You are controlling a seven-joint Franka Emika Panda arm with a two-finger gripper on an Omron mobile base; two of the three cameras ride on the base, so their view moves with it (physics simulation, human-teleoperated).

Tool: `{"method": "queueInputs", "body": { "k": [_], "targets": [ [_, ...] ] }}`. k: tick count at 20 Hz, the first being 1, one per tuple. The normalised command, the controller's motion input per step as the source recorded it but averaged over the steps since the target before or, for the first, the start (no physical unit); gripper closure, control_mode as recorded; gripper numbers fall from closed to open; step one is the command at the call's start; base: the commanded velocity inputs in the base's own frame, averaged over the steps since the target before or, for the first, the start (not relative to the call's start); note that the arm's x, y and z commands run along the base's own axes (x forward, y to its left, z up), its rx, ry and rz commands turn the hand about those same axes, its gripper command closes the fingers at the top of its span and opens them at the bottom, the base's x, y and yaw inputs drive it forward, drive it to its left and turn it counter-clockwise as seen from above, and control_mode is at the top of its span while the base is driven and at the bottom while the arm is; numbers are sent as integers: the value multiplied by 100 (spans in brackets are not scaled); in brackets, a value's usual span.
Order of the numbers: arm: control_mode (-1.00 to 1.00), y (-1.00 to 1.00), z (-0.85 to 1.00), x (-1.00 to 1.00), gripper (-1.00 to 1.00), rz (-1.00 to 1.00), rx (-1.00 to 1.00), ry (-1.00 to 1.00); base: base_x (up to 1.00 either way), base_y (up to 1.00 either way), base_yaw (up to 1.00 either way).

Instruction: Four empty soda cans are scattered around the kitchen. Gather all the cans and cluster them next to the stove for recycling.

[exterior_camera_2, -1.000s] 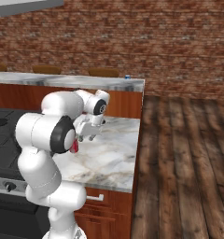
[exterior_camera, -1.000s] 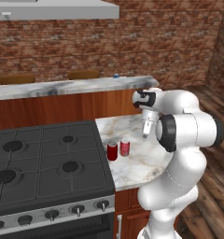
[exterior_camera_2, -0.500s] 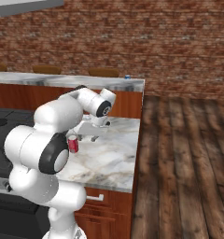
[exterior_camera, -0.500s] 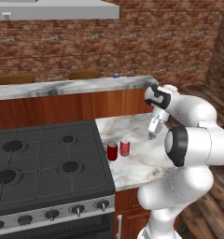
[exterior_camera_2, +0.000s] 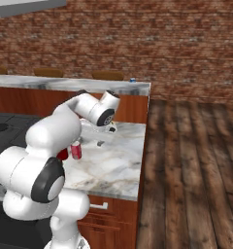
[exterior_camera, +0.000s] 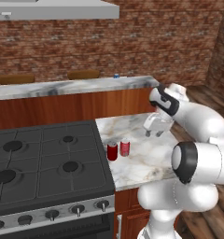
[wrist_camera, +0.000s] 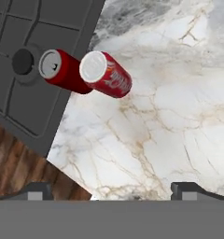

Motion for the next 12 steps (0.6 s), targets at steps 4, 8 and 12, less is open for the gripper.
{"method": "queueInputs", "body": {
  "k": [4,8,12],
  "targets": [
    [-100,17,4,-14,-100,-20,-25,-1,0,0,0],
    [-100,15,0,-4,-100,-9,-38,0,0,0,0],
    [-100,-2,17,-21,-100,-18,-18,10,0,0,0]
  ]
}}
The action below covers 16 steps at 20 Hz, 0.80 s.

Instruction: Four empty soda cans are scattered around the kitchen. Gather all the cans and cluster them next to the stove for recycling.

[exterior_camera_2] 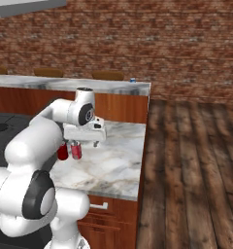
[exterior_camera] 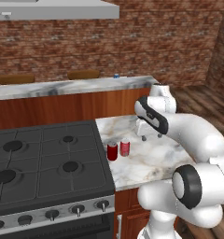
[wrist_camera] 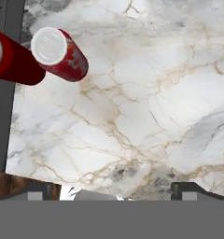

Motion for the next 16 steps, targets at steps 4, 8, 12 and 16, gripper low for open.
{"method": "queueInputs", "body": {
  "k": [4,8,12,16],
  "targets": [
    [-100,-8,22,-15,-100,-27,1,25,0,0,0],
    [-100,0,3,-52,-100,-25,4,12,0,0,0],
    [-100,-3,8,-58,-100,-22,1,8,0,0,0],
    [-100,-3,9,-56,-100,-19,-2,6,0,0,0]
  ]
}}
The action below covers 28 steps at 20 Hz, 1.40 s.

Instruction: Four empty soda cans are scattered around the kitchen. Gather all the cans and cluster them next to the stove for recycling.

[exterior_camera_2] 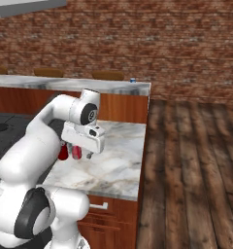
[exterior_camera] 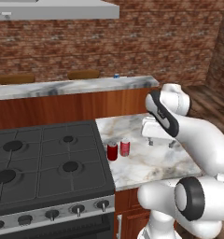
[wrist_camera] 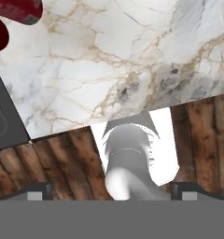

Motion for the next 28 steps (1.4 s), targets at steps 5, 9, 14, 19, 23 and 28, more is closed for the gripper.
{"method": "queueInputs", "body": {
  "k": [5,9,14,19,23,28],
  "targets": [
    [-100,1,23,-48,-100,-15,-11,1,0,0,0],
    [-100,-2,0,-2,-100,-1,0,0,0,0,0],
    [-100,0,-1,-1,-100,0,0,0,0,0,0],
    [100,0,0,0,-100,0,0,0,-8,-71,3],
    [100,0,0,0,-100,0,0,0,0,-98,6],
    [100,0,0,0,-100,0,0,0,0,-99,3]
  ]
}}
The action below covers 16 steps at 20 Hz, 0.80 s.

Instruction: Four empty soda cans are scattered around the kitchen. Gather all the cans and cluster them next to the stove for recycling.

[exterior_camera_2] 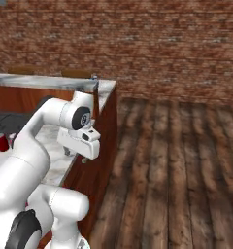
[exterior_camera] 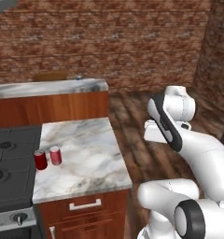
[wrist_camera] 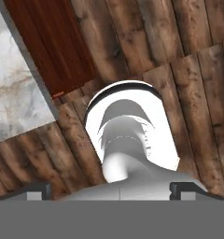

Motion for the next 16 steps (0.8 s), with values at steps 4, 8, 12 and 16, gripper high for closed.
{"method": "queueInputs", "body": {
  "k": [4,8,12,16],
  "targets": [
    [100,0,0,0,-100,0,0,0,0,-99,3],
    [100,0,0,0,-100,0,0,0,13,-85,2],
    [100,0,0,0,-100,0,0,0,68,-46,1],
    [100,0,0,0,-100,0,0,0,90,-31,3]
  ]
}}
